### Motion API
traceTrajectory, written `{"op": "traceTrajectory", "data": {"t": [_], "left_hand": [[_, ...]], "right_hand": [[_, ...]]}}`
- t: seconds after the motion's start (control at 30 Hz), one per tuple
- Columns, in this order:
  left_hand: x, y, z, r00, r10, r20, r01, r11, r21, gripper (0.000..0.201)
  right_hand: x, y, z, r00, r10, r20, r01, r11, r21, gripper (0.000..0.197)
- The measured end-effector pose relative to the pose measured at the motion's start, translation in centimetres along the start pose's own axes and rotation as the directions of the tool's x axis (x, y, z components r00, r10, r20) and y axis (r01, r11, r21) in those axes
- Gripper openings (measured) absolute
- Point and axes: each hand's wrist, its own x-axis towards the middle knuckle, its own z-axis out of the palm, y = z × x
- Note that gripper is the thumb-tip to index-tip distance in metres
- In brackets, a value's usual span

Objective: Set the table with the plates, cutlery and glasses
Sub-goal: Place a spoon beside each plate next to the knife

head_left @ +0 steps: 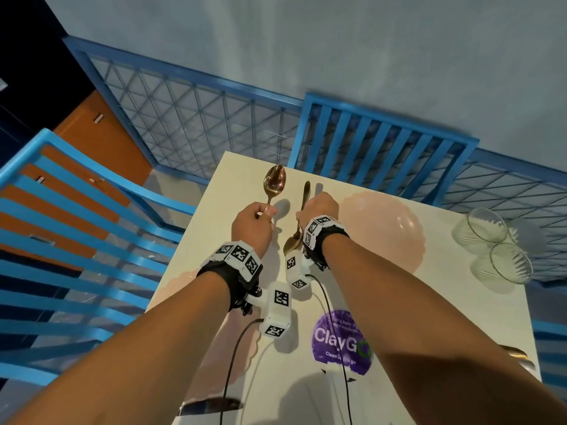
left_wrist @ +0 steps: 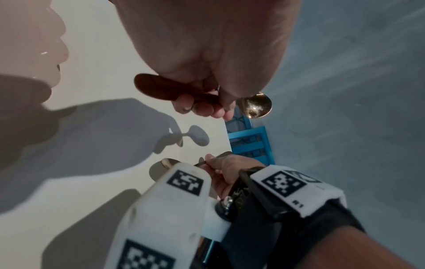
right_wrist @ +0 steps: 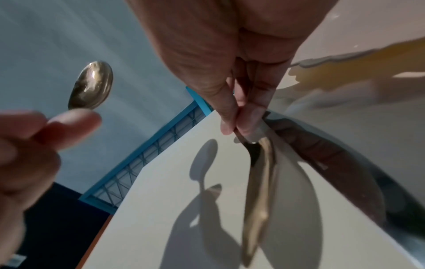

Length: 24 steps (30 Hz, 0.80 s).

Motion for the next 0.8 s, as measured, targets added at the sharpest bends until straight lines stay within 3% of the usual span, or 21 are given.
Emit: {"op": "traceTrajectory", "data": {"t": [0.1, 0.17, 0.27, 0.4, 0.8], "left_hand": [[0.0, -0.1, 0.1, 1.0, -0.005, 0.0, 0.005, 1.0, 0.005, 0.019], [-0.1, -0.1, 0.3, 1.0, -0.017, 0.008, 0.017, 1.0, -0.014, 0.02], [-0.4, -0.1, 0.5, 1.0, -0.017, 0.026, 0.018, 0.999, -0.029, 0.019], [-0.4, -0.4, 0.5, 0.999, -0.023, 0.026, 0.023, 0.999, -0.03, 0.02], [-0.9, -1.1, 0.3, 0.999, -0.024, 0.03, 0.025, 0.999, -0.03, 0.021]], "right_hand": [[0.2, -0.1, 0.5, 0.997, -0.038, -0.064, 0.035, 0.998, -0.052, 0.083], [0.3, 0.1, 0.8, 0.996, -0.053, -0.07, 0.05, 0.997, -0.055, 0.089], [0.4, 0.2, 0.6, 0.994, -0.069, -0.081, 0.064, 0.996, -0.063, 0.082], [0.4, 0.2, 0.2, 0.995, -0.054, -0.08, 0.049, 0.997, -0.059, 0.052], [0.6, 0.3, 0.0, 0.994, -0.072, -0.082, 0.067, 0.996, -0.065, 0.062]]}}
